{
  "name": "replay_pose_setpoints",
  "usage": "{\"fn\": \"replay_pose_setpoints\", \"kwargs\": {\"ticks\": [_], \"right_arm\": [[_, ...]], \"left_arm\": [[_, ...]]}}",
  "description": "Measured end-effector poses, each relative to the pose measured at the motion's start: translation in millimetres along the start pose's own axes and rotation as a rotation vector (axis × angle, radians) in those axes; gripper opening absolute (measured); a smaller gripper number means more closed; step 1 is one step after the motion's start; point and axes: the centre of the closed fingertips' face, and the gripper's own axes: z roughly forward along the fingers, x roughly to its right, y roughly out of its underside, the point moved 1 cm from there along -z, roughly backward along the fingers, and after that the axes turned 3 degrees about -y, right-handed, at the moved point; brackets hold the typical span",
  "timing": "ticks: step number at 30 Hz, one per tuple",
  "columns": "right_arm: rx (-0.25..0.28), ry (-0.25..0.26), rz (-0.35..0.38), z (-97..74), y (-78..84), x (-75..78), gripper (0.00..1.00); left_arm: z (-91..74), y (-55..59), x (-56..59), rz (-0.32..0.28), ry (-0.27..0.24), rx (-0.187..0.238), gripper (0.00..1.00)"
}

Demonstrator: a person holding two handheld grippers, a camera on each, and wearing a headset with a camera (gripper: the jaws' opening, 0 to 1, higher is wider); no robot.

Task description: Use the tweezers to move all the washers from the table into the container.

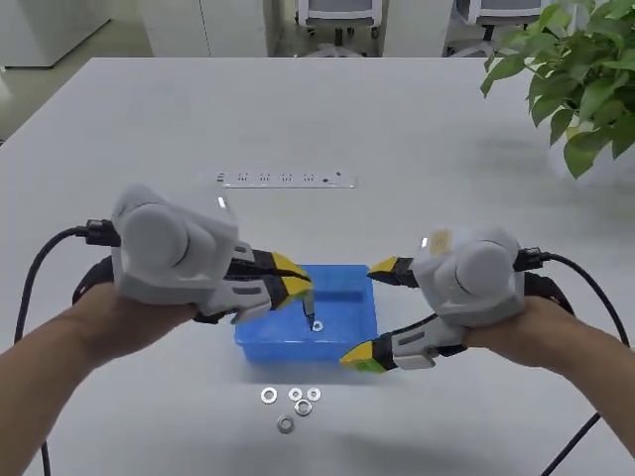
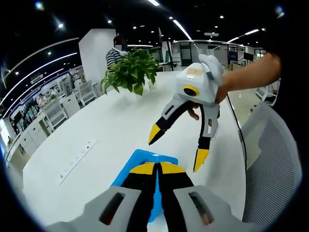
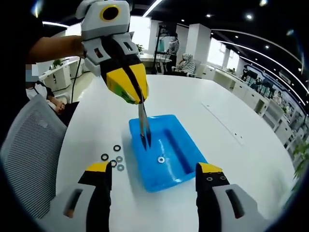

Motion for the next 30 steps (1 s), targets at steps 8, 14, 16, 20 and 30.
{"fn": "replay_pose_setpoints", "kwargs": {"ticks": [8, 14, 16, 20, 30], "right_arm": [[0.015, 0.006, 0.031, -9.4, 4.2, -8.3, 0.82], [0.029, 0.015, 0.048, -14.3, 6.0, -11.0, 0.87], [0.037, 0.015, 0.054, -14.7, 6.4, -12.1, 0.89], [0.036, 0.012, 0.057, -14.5, 9.3, -16.4, 0.93], [0.029, 0.011, 0.062, -15.1, 15.3, -24.8, 1.00]], "left_arm": [[-6.1, -3.8, 5.5, -0.007, -0.007, 0.008, 0.05], [-10.5, -5.3, 9.5, -0.010, -0.009, 0.010, 0.05], [-11.8, -6.0, 10.8, -0.011, -0.009, 0.012, 0.05], [-13.2, -5.9, 13.2, -0.011, -0.007, 0.013, 0.05], [-15.4, -1.0, 23.9, -0.014, 0.005, 0.013, 0.05]]}}
